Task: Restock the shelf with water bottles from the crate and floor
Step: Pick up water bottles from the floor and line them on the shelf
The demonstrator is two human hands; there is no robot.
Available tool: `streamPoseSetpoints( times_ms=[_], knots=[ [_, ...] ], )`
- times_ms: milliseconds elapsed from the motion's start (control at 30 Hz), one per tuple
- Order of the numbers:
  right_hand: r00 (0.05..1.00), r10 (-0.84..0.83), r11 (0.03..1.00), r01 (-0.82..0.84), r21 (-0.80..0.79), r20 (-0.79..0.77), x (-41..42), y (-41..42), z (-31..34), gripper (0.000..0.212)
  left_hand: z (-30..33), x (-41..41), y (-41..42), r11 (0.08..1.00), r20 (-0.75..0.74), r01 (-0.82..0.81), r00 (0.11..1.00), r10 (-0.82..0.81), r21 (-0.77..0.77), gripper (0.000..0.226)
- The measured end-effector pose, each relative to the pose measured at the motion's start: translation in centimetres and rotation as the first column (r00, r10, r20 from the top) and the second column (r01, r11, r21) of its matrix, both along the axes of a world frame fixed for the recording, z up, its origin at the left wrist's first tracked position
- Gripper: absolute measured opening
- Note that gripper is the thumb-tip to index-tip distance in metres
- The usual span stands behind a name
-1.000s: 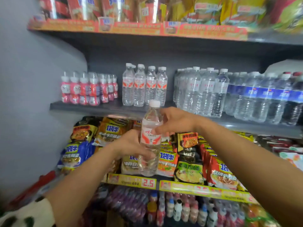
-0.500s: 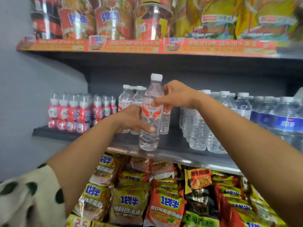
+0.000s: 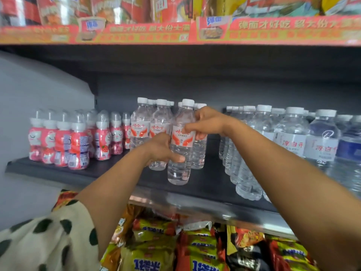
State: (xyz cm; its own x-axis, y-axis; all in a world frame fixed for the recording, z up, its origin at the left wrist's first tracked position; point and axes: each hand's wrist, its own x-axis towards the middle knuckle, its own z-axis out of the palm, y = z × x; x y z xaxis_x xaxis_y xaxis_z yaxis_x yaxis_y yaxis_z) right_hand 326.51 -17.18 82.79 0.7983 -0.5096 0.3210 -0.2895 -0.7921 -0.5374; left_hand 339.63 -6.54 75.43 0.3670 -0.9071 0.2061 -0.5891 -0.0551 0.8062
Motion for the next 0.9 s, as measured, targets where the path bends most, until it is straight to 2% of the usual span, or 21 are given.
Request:
streamPoseSetpoints(
  times_ms=[100,200,300,400,500,567,633,767,900],
  knots=[
    [0.999,-0.009,0.999,0.010,0.032,-0.034,0.3,-0.4,0.0,0.030,-0.1,0.4,-0.4,1.000,0.008,0.002,1.000,-0.002,0.013,0.039],
    [0.999,-0.020,0.999,0.022,0.042,-0.039,0.3,-0.1,-0.2,0.029,-0.4,0.2,0.0,1.000,0.103,-0.018,0.995,0.018,0.000,0.044],
    [0.996,-0.055,0.998,0.055,-0.003,-0.072,-0.7,0.6,-0.9,0.014,-1.2,0.3,0.8,0.996,0.181,-0.085,0.980,0.079,0.030,0.060],
    [0.971,-0.112,0.993,0.106,-0.043,-0.210,-1.3,1.6,-2.5,0.017,-2.3,0.3,1.5,0.992,0.231,-0.117,0.967,0.104,0.045,0.035],
    [0.947,-0.121,0.990,0.139,0.038,-0.296,-1.0,2.4,-4.3,0.022,-3.2,-0.1,1.4,0.986,0.274,-0.164,0.950,0.152,0.020,0.034],
    [0.956,-0.122,0.983,0.153,0.097,-0.268,-0.6,2.5,-5.2,0.019,-3.5,-0.4,1.2,0.978,0.309,-0.206,0.929,0.202,-0.020,0.026],
    [0.966,-0.126,0.979,0.158,0.131,-0.225,0.0,2.2,-5.6,0.014,-3.7,-0.4,0.7,0.971,0.319,-0.236,0.917,0.239,-0.047,0.032],
    [0.970,-0.138,0.973,0.170,0.153,-0.200,1.5,0.9,-6.0,0.010,-3.9,0.1,-0.3,0.954,0.380,-0.288,0.876,0.297,-0.080,0.028],
    [0.962,-0.167,0.974,0.195,0.117,-0.216,2.6,0.0,-6.0,0.022,-4.0,0.7,-1.6,0.940,0.439,-0.329,0.834,0.334,-0.090,0.021]
  ],
)
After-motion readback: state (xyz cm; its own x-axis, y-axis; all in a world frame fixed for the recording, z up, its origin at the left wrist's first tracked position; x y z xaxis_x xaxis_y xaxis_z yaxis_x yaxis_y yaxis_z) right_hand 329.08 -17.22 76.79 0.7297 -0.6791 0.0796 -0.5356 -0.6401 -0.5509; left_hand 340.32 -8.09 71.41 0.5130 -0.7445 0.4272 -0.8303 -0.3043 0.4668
